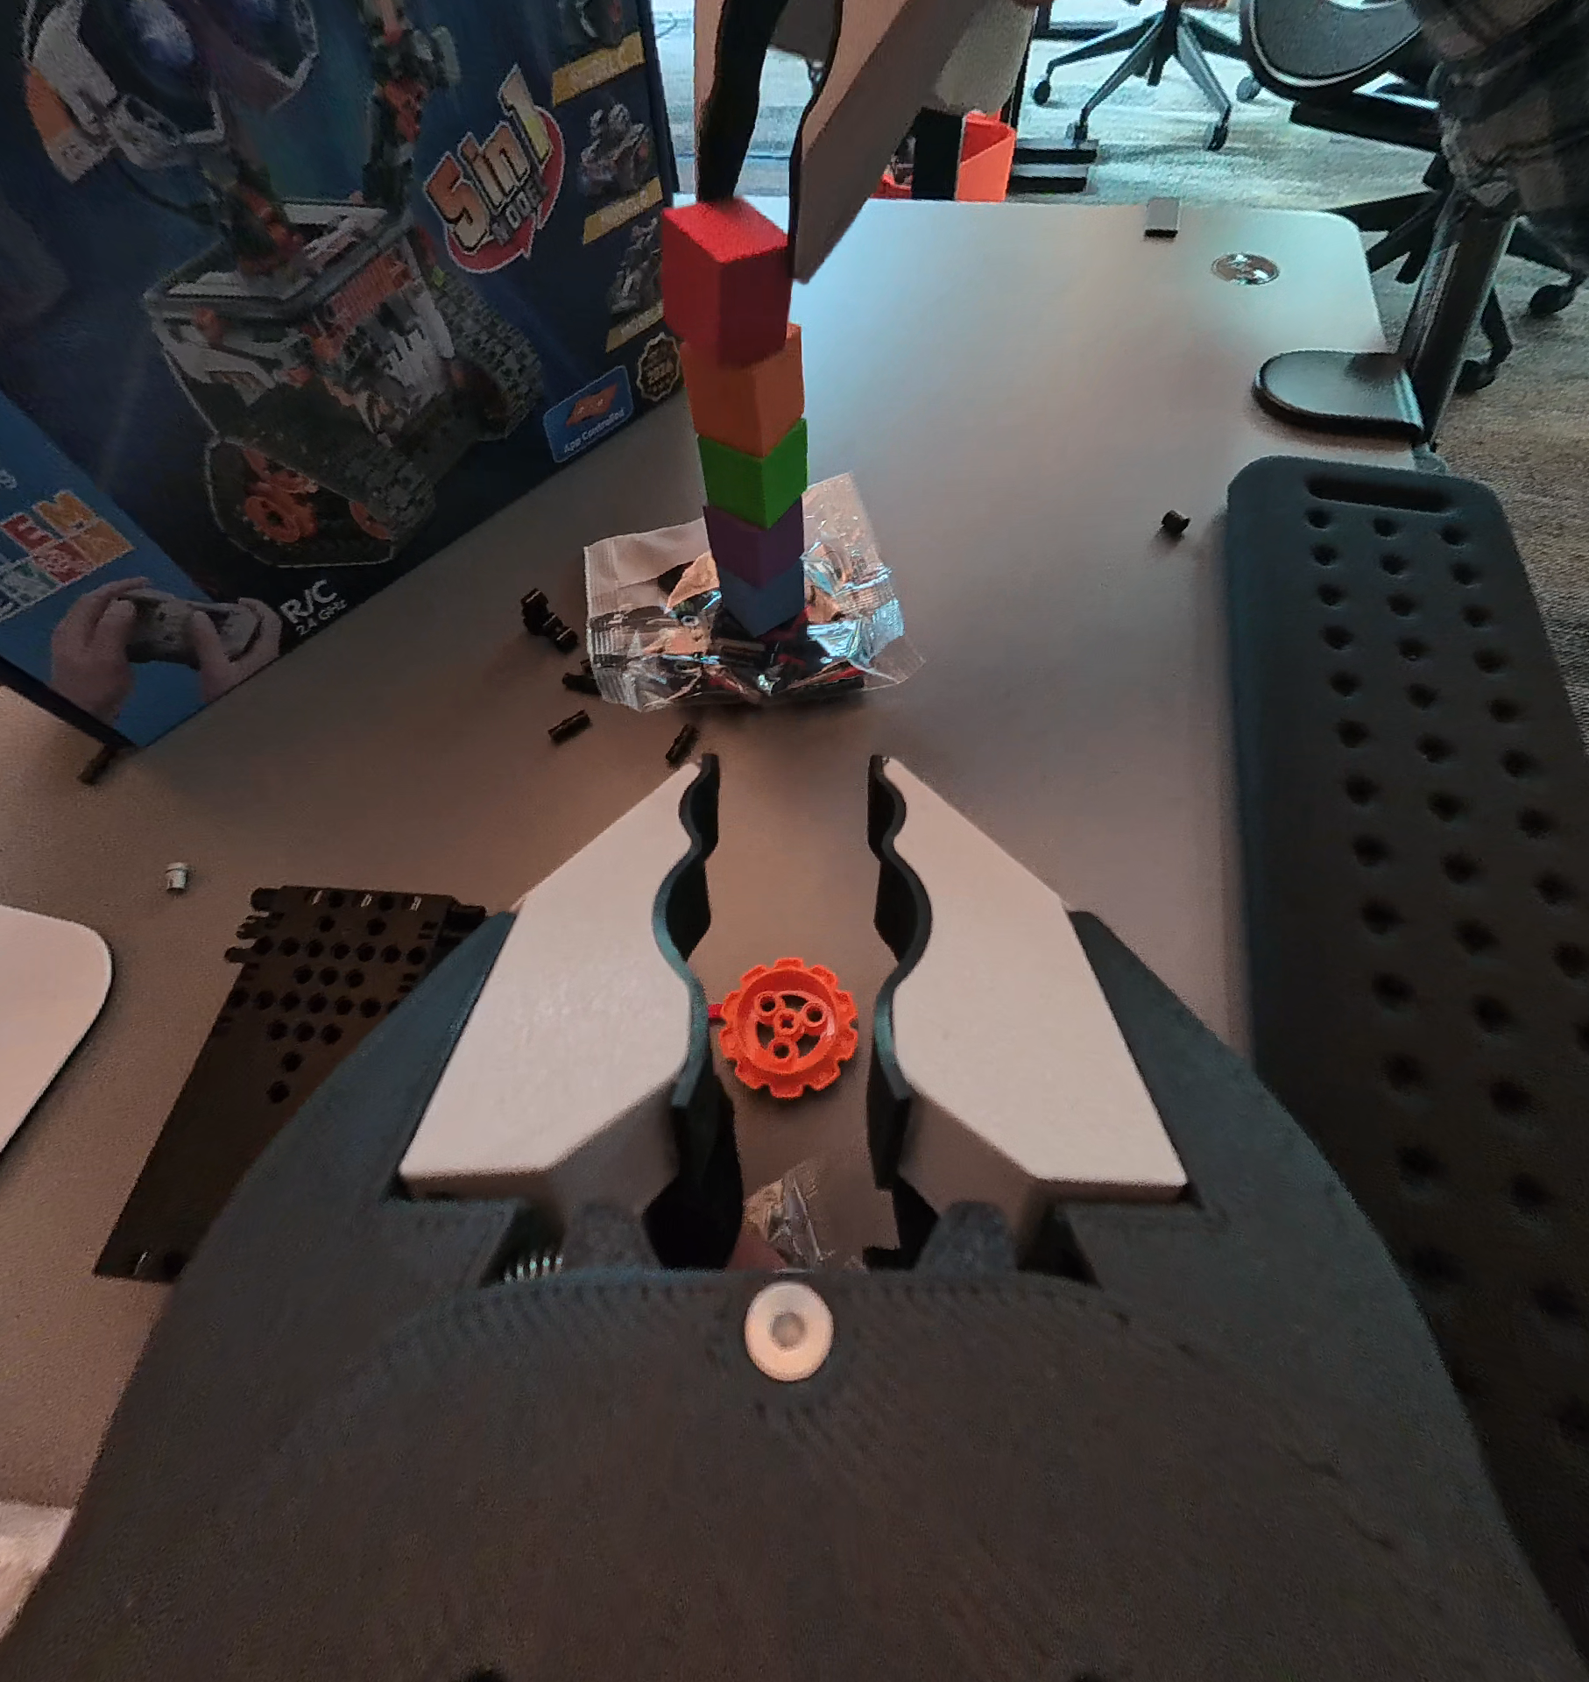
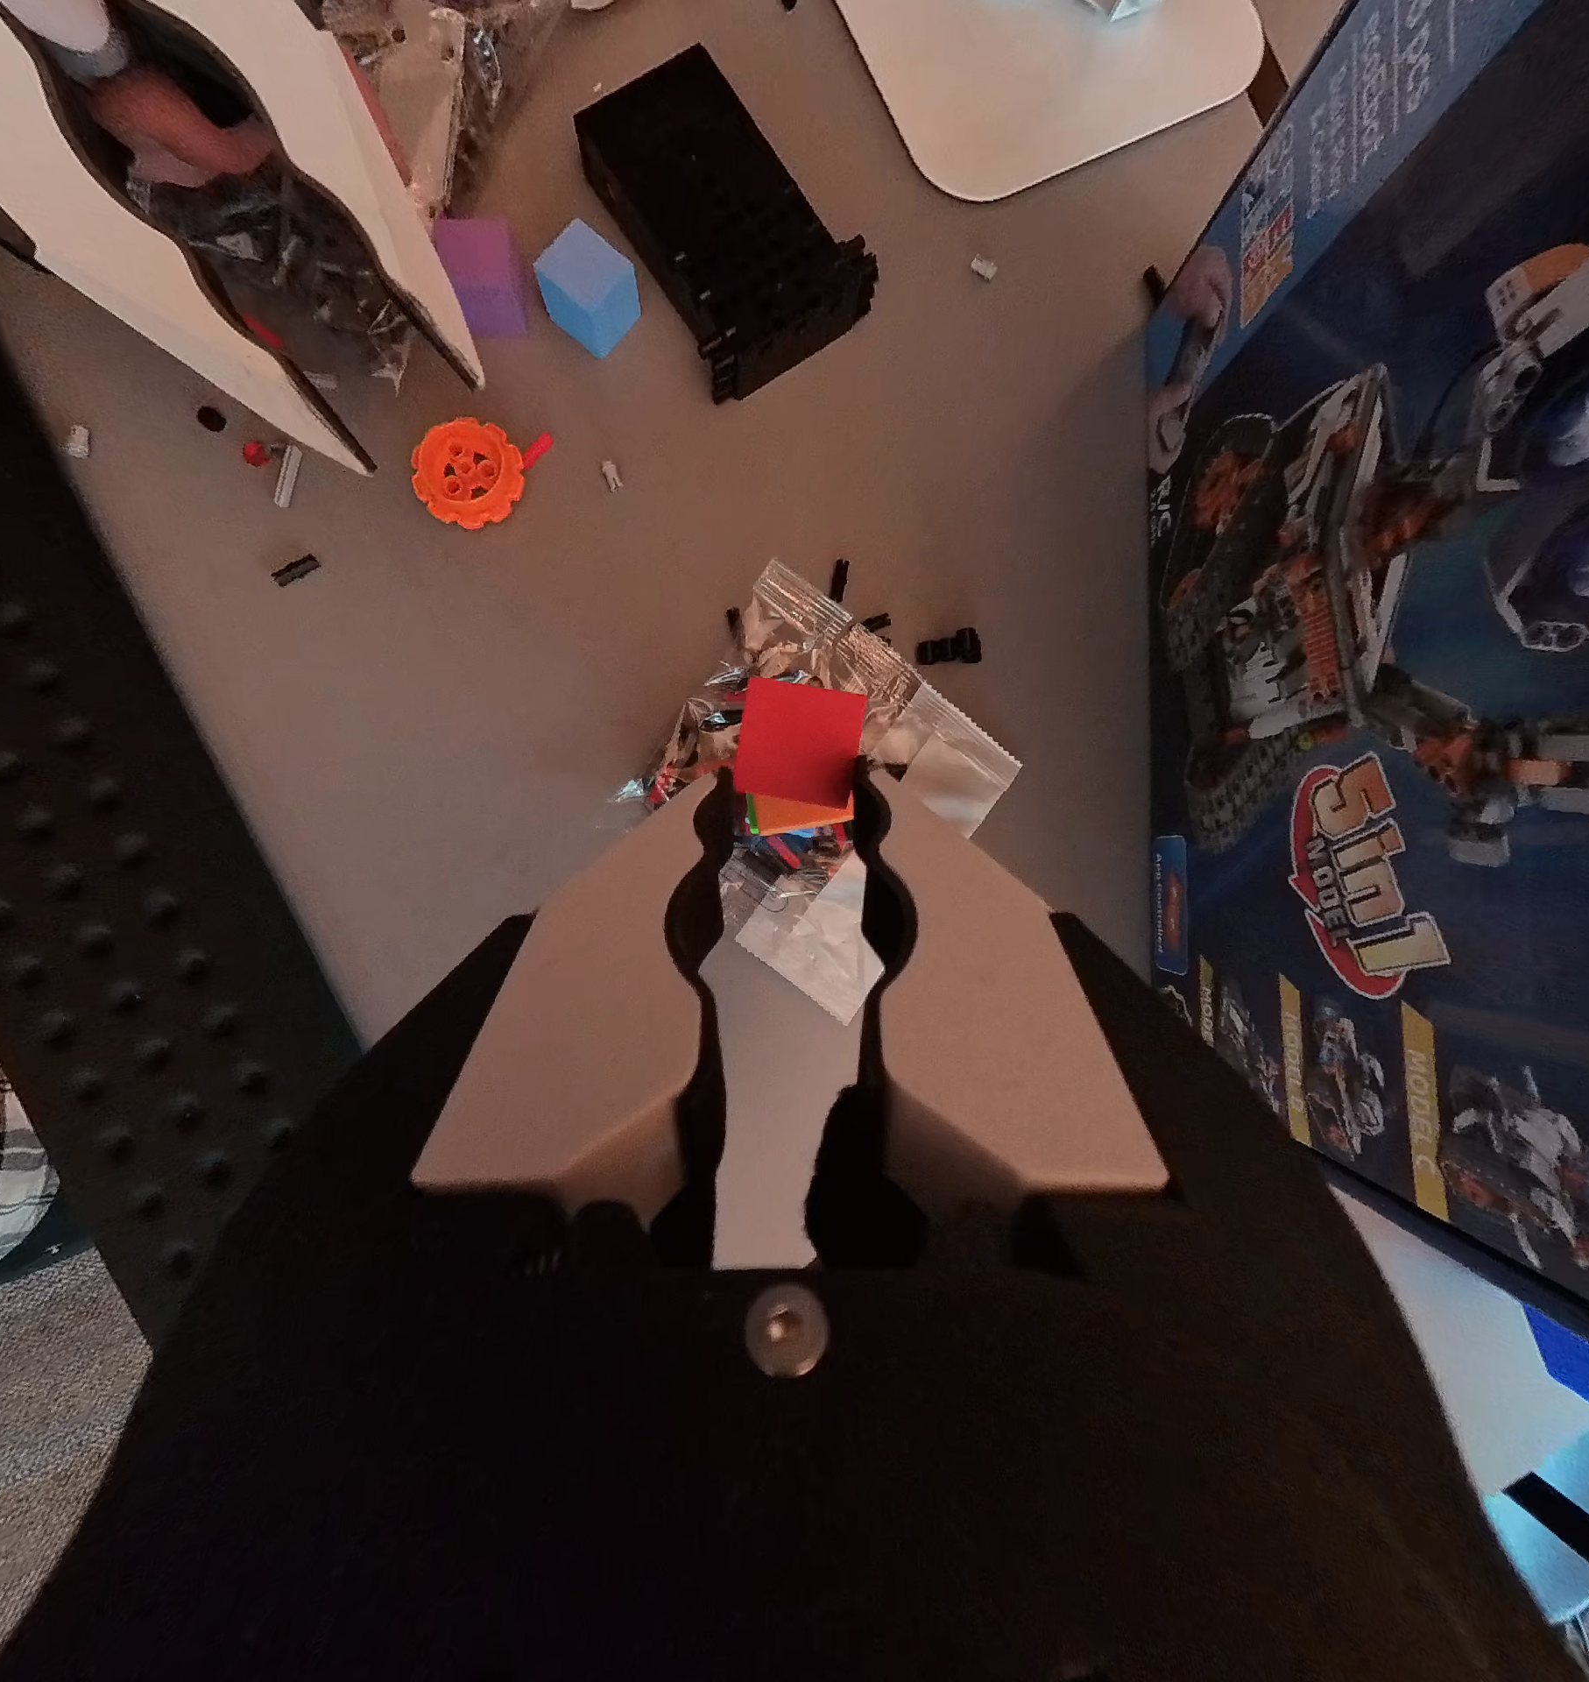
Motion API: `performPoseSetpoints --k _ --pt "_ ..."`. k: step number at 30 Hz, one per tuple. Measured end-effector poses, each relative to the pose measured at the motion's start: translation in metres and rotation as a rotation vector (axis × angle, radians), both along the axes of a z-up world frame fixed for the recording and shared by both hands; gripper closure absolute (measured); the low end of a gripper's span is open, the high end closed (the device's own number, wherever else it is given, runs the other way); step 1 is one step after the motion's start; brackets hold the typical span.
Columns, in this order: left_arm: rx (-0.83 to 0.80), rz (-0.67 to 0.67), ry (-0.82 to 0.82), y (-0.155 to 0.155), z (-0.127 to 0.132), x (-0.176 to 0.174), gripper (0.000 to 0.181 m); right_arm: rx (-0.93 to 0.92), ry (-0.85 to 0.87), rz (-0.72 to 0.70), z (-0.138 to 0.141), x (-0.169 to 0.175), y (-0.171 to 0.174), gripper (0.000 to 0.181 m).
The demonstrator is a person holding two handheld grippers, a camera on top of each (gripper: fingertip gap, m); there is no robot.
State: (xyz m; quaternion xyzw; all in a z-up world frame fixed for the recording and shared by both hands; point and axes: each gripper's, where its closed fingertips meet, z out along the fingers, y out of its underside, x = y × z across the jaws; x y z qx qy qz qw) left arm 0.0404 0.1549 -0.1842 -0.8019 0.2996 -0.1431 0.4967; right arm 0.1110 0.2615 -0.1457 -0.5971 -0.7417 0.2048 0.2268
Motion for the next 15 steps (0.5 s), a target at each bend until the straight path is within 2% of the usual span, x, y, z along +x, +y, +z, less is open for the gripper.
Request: performPoseSetpoints --k 8,12,15 --pt "-0.01 0.031 0.027 0.001 -0.003 -0.011 0.15 0.024 -0.013 0.003 0.007 0.003 0.002 0.157" --pt "-0.073 0.066 0.064 0.001 -0.016 -0.024 0.146 0.003 -0.05 0.011 -0.001 0.005 0.001 0.156" --pt "-0.135 0.118 0.084 0.001 -0.028 -0.044 0.142 0.027 -0.062 -0.006 -0.004 0.006 0.005 0.143"
